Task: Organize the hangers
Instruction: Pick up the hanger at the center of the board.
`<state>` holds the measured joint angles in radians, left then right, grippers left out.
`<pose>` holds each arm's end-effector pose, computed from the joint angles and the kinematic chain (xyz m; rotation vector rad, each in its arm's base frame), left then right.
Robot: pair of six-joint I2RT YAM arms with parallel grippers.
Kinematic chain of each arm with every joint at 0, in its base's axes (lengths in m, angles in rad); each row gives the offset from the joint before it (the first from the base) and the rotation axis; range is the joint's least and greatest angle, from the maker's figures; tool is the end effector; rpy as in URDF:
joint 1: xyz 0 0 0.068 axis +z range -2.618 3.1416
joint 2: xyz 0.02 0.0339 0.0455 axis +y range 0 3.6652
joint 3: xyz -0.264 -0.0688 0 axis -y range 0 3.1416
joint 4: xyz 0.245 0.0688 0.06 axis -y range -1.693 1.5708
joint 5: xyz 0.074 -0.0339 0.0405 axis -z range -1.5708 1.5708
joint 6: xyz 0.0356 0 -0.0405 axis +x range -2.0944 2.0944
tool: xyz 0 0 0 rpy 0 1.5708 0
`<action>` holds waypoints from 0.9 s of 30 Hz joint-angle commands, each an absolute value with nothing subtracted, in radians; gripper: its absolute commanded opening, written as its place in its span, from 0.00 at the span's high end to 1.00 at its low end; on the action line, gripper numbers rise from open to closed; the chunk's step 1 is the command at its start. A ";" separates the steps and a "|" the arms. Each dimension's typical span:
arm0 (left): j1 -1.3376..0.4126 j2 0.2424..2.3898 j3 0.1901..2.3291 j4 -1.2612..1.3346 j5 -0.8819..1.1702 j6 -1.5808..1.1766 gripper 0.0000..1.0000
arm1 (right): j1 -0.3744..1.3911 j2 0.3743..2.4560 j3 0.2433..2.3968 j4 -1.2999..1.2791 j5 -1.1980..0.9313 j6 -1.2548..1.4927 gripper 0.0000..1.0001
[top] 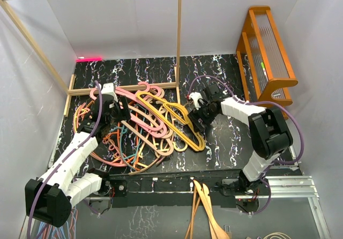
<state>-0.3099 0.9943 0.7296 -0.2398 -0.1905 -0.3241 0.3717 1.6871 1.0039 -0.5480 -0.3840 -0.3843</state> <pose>0.2150 -0.0618 0.2760 -0.1313 2.0668 -0.1927 0.2879 0.1265 0.1667 -1.1015 2.5252 0.5323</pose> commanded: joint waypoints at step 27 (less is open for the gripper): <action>-0.310 0.987 0.770 -0.250 -0.225 -0.310 0.28 | 0.425 1.827 1.169 -0.567 -0.501 -0.395 0.56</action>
<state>-0.3099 0.9897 0.7315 -0.2405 -0.2070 -0.3206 0.4183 1.8038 1.1236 -0.5694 -0.4816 -0.3882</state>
